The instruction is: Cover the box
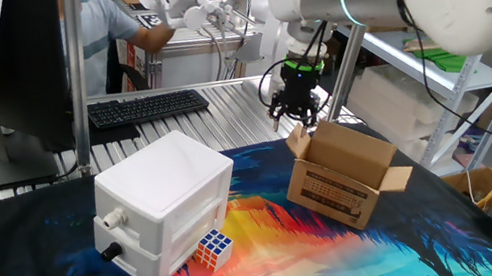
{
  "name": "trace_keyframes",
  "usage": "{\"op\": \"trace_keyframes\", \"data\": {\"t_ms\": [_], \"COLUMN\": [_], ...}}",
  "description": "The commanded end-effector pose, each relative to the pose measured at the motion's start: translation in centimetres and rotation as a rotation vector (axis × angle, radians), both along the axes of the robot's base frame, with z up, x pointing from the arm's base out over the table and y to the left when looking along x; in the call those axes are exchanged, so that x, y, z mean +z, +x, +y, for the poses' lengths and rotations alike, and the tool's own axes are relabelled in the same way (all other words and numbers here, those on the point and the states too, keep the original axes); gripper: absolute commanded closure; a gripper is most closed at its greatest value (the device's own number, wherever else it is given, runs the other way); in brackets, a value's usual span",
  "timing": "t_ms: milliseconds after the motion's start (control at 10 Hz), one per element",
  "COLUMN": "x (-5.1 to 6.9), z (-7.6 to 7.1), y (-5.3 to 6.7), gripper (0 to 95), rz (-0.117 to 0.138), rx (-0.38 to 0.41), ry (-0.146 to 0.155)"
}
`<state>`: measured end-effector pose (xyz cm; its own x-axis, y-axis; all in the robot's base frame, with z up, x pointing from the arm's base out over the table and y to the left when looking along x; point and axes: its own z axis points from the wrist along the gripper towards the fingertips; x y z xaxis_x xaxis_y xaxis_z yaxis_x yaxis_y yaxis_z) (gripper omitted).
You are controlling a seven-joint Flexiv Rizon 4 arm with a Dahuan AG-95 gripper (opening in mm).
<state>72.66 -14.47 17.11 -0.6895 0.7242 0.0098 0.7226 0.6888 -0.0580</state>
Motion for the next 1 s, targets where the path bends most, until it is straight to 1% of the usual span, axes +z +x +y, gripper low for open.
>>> {"op": "trace_keyframes", "data": {"t_ms": [100,300,500,700,1000], "x": [0.01,0.01,0.01,0.01,0.01], "z": [-0.03,-0.03,-0.03,-0.03,-0.03], "y": [0.01,0.01,0.01,0.01,0.01], "gripper": [38.0,38.0,38.0,38.0,38.0], "rz": [-0.008,-0.015,-0.022,-0.022,-0.017], "rx": [-0.079,-0.091,-0.085,-0.082,-0.080], "ry": [0.016,0.020,0.018,0.022,0.004]}}
